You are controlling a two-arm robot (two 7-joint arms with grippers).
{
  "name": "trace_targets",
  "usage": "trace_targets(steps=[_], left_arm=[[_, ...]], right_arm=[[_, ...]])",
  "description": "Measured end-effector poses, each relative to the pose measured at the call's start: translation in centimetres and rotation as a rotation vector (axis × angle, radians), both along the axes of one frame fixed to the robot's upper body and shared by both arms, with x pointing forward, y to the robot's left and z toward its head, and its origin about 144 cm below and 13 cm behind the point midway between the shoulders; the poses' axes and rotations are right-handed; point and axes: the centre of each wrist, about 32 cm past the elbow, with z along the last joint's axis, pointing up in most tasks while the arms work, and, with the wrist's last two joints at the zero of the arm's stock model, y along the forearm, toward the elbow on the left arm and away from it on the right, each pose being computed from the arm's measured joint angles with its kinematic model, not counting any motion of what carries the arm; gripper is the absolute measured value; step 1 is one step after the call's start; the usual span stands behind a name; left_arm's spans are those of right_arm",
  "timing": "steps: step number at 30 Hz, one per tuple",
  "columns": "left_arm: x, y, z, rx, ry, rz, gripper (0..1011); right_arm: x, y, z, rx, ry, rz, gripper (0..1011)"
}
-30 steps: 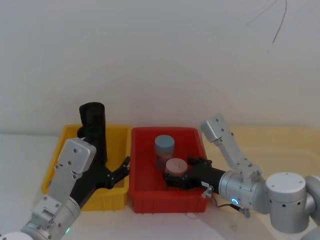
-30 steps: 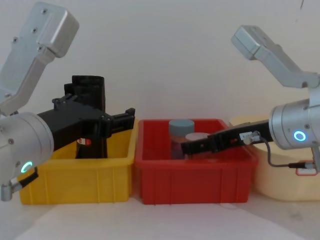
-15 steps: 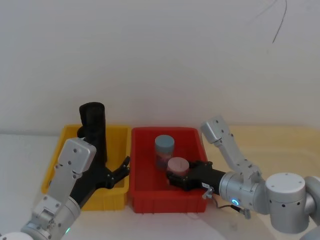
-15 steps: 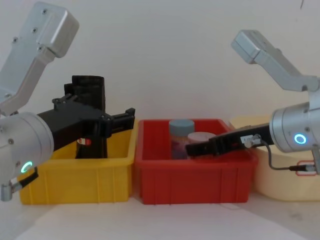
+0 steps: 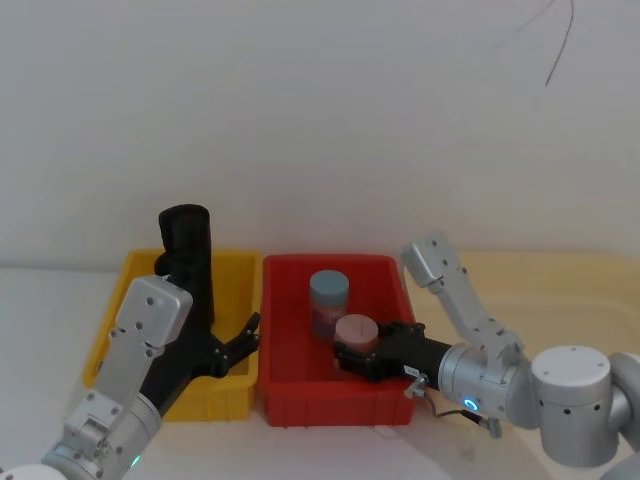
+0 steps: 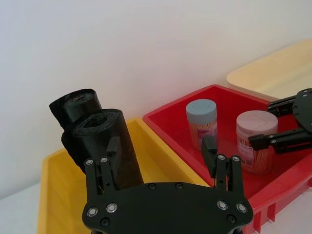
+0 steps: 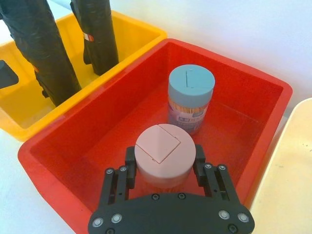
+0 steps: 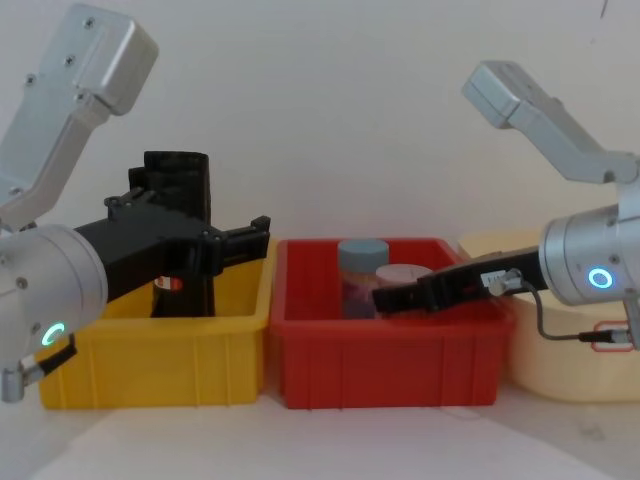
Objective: Pick up the garbage bag with the one hand and transfer it to the other hand.
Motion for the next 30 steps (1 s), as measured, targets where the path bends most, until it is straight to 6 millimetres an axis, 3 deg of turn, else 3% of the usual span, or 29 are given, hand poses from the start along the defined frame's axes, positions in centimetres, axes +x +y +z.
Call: trace_targets(steps=[16,30], left_arm=[[0.0,0.0,0.0,0.0,0.0,0.0,1001],[0.0,0.0,0.0,0.0,0.0,0.0,1001]], right_arm=[[-1.6,-0.7,1.3,0.07,-0.132,0.015,663],[-2.9,-3.2,4.2,0.151,-0.312,-0.081,663]])
